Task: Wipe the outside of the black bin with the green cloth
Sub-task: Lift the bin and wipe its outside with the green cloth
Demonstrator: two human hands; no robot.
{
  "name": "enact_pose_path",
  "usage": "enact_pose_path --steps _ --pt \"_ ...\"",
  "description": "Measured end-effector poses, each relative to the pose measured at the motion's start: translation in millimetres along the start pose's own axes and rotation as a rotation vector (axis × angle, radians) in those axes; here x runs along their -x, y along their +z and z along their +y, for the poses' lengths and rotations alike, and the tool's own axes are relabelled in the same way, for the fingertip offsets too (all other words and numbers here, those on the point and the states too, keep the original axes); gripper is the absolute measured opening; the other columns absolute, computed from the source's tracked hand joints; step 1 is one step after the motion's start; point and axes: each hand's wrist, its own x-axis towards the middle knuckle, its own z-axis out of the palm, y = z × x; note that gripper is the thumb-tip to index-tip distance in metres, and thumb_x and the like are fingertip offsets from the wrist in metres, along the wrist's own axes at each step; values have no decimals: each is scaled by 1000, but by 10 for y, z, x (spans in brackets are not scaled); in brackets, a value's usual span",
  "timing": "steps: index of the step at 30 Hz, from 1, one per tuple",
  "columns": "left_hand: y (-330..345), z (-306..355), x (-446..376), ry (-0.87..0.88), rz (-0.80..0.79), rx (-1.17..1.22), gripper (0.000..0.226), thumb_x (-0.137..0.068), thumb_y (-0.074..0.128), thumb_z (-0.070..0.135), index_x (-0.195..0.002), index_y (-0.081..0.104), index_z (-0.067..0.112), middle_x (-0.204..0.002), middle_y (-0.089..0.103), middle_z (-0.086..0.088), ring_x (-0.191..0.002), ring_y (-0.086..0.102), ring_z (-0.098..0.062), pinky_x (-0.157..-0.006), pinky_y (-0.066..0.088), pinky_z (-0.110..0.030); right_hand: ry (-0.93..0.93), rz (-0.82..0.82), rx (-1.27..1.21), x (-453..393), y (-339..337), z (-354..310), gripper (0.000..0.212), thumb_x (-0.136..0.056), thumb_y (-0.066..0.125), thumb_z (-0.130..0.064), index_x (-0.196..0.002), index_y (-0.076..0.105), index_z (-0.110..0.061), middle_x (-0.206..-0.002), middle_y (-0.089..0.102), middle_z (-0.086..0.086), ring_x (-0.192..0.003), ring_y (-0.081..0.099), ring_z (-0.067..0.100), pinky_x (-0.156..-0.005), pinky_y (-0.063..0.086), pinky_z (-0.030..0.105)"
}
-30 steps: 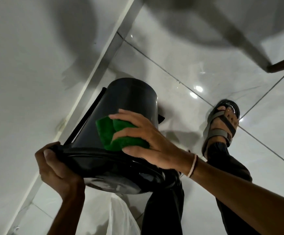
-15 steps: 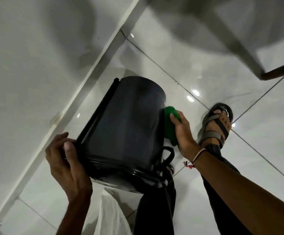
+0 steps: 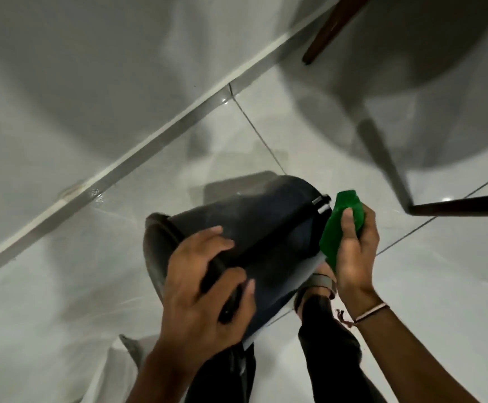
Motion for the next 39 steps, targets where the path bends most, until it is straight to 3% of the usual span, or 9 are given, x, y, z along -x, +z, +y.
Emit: enact_pose_path --steps 4,8,11,17,21,25,30,33,39 --pt "112 195 11 -321 -10 222 35 -110 41 47 -132 60 28 -172 37 -9 -168 24 -23 -135 23 -57 -165 -268 36 282 14 -299 29 -102 56 -23 -130 60 -18 -137 64 11 -130 60 30 -118 45 53" --pt "217 171 27 -947 -26 263 79 -98 24 68 -169 3 40 -178 -9 26 -165 -11 10 -142 -1 -45 -532 -619 278 735 58 -247 26 -101 58 -37 -125 63 -29 -153 53 -7 -147 45 10 -124 31 23" --pt "229 152 87 -910 -131 193 66 -101 21 65 -162 0 57 -180 -4 26 -165 -10 11 -141 -4 -38 -561 -594 344 537 -11 21 27 -104 53 -39 -128 61 -28 -152 54 -9 -147 46 7 -124 35 28" --pt "290 307 67 -831 -190 160 54 -104 25 61 -152 10 80 -180 3 24 -168 -2 4 -141 1 -39 196 -269 482 -535 -138 319 31 -104 61 -26 -133 65 -15 -135 68 12 -131 60 37 -114 47 43" --pt "284 244 50 -852 -155 200 52 -104 29 58 -152 22 76 -183 10 17 -171 7 -6 -139 15 -55 -248 -578 309 87 19 -68 28 -96 66 -33 -123 69 -36 -137 65 -12 -136 58 12 -121 41 40" --pt "165 214 279 -883 -97 255 57 -102 30 52 -159 26 49 -182 13 12 -168 10 3 -139 16 -40 -611 -795 304 783 -310 182 34 -103 56 -31 -137 59 -31 -162 43 -6 -155 36 23 -127 28 36" --pt "201 232 378 -830 -101 216 61 -103 29 44 -163 25 34 -183 14 -3 -168 8 5 -139 14 -32 -159 -405 605 -391 -237 469 43 -97 56 -31 -135 65 -12 -139 63 9 -132 58 32 -110 39 26" --pt "275 257 297 -758 -120 175 57 -107 30 42 -164 26 41 -183 13 2 -171 12 -14 -139 17 -46 135 -527 749 -904 150 245 47 -96 55 -52 -136 62 -30 -140 66 10 -129 61 38 -101 44 35" --pt "121 134 556 -699 -119 163 59 -112 25 42 -166 26 20 -182 15 -17 -172 11 -17 -139 16 -37 -517 -966 481 362 357 -224 36 -88 63 -37 -122 71 -27 -136 69 -2 -130 61 17 -116 40 30"
